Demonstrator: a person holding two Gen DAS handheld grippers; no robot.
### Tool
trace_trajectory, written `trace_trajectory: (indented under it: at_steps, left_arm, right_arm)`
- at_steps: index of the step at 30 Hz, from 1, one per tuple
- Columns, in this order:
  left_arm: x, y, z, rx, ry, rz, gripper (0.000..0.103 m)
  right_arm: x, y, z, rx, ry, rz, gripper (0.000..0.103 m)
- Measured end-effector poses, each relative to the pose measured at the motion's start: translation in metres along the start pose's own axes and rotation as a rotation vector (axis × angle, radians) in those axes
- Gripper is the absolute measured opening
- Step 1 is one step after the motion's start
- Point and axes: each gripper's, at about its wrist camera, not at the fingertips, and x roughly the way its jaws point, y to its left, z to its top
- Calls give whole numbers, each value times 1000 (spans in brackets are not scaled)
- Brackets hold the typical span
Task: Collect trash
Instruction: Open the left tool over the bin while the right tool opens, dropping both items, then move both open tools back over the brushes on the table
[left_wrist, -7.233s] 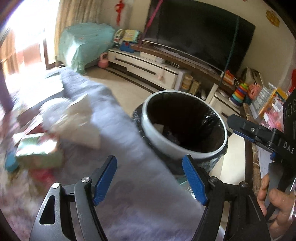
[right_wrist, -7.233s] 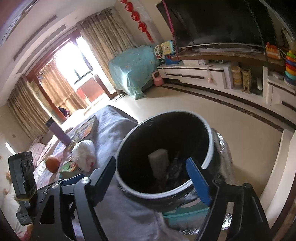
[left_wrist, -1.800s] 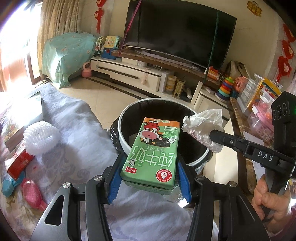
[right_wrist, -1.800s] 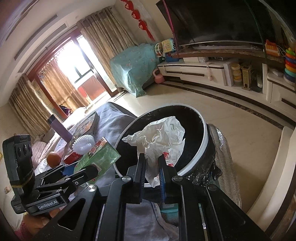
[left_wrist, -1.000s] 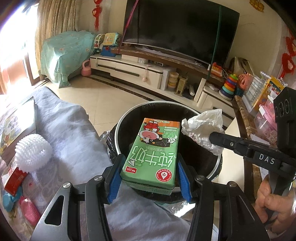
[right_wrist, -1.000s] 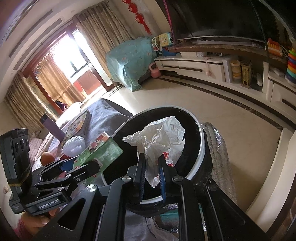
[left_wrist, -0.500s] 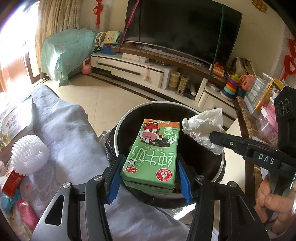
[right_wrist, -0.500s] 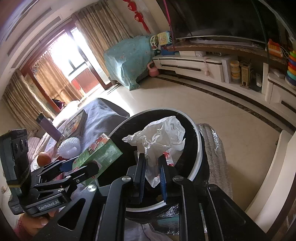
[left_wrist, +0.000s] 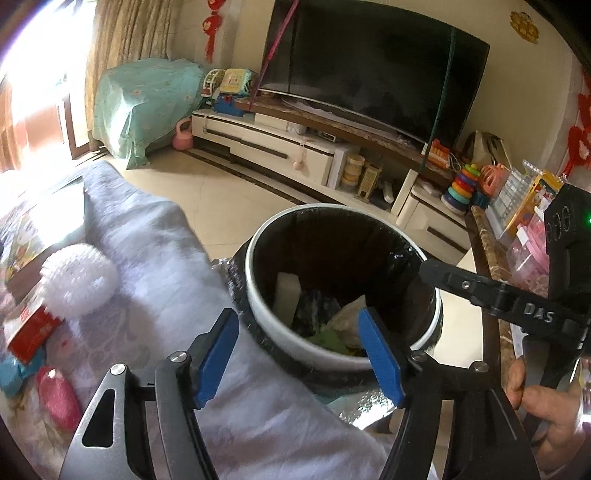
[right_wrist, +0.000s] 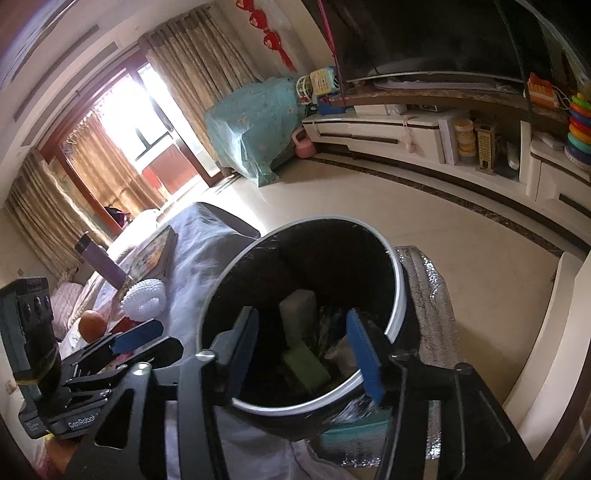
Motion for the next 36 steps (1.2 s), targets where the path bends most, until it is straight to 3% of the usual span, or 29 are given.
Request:
trace_trajectory:
  at_steps: [3, 9, 26, 36]
  left_arm:
    - [-13, 8, -15, -15, -4, 5, 68]
    - [-45, 32, -47, -79, -8, 31, 69]
    - [-132, 98, -117, -206, -48, 108, 70]
    - [-162, 135, -135, -240, -53, 156, 70]
  right_arm:
    - [-6, 12, -8, -10, -19, 22, 79]
    - [-16, 35, -26, -35, -42, 59, 86]
    - [-1, 116, -76, -147, 17, 135, 91]
    - [14, 159, -95, -247, 52, 179, 91]
